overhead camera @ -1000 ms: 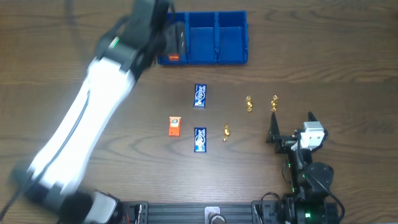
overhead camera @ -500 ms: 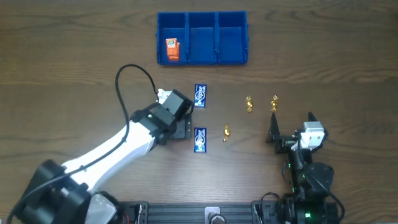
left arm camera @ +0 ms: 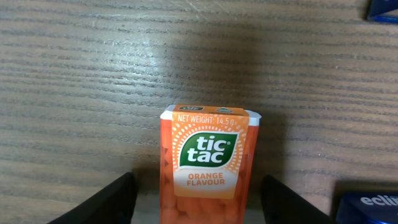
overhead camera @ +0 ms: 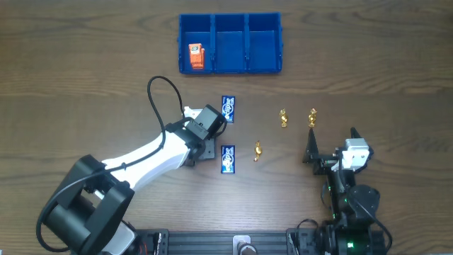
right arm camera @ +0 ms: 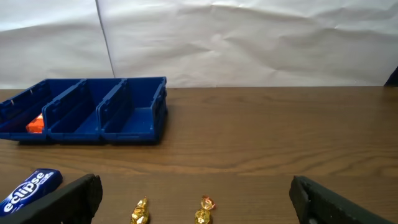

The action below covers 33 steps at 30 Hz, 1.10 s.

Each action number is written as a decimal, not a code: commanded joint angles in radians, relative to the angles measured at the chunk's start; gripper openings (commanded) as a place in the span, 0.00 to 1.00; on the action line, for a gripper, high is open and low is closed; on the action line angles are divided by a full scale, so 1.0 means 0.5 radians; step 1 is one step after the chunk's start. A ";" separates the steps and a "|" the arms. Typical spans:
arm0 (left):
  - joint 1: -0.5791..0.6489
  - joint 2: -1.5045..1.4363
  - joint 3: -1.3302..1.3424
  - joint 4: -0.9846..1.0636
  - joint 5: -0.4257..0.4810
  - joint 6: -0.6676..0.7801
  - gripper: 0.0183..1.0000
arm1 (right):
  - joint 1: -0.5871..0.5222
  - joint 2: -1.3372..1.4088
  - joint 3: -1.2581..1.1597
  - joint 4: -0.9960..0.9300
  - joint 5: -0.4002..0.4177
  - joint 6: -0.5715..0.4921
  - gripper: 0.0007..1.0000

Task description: Sort Candies Into Trays

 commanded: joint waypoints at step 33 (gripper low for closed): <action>0.638 1.034 2.340 -0.587 -0.043 0.639 0.34 | -0.007 -0.008 -0.008 -0.005 -0.016 -0.009 1.00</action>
